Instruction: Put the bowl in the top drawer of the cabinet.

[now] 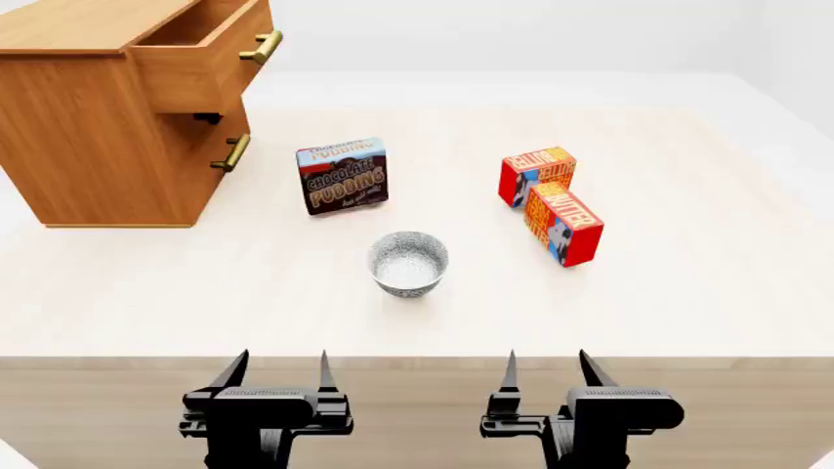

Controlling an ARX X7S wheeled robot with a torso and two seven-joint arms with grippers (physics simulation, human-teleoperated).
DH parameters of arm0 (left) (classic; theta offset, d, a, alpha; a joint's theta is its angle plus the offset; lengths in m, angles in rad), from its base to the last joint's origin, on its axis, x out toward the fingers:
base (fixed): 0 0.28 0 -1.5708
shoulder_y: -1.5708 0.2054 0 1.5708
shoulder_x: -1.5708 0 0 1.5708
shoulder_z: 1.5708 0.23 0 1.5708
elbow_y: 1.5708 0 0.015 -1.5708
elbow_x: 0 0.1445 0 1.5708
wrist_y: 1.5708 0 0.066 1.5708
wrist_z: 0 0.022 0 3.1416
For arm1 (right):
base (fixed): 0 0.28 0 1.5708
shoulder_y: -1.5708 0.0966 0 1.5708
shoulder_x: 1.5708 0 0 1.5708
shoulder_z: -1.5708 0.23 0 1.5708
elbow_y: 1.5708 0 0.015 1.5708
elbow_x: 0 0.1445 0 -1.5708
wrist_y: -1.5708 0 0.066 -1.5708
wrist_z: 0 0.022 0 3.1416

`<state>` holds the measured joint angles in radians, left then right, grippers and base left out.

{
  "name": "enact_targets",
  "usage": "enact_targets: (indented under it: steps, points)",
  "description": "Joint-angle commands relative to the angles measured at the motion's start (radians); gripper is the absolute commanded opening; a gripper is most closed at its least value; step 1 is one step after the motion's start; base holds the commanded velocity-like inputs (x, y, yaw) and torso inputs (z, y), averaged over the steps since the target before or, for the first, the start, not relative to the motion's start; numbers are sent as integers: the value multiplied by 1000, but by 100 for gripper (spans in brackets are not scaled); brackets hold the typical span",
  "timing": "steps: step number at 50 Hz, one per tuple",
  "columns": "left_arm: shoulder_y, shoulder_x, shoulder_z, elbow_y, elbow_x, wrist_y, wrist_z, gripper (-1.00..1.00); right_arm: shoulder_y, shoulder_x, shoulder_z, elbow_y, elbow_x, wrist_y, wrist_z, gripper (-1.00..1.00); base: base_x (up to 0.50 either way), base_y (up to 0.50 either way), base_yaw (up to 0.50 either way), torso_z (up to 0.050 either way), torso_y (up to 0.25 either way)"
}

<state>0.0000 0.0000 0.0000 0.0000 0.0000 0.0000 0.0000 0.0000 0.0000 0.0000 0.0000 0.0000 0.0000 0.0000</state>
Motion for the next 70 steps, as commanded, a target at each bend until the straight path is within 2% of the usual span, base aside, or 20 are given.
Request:
enact_targets:
  steps: [1,16,47,59,63,70]
  points:
    - [4,-16,19,6,-14,4,-18,100,-1,15,-18,-8,18,7,20,100,0,0,0,0,0]
    - [14,-54,58,29,-75,24,-51,100,-18,55,-65,-32,41,0,84,100,0,0,0,2,0]
    - [4,-107,97,89,-109,-31,-101,100,-32,103,-100,-100,72,19,145,100,0,0,0,50,0]
    - [-62,-163,110,293,-103,-226,-117,100,-30,151,-102,-313,56,152,172,100,0,0,0,50,0]
    - [-108,-183,109,381,-117,-337,-114,100,-4,174,-99,-405,43,253,178,100,0,0,0,50,0]
    - [-256,-222,92,547,-167,-608,-105,100,97,221,-58,-631,75,553,171,100,0,0,0,32,0]
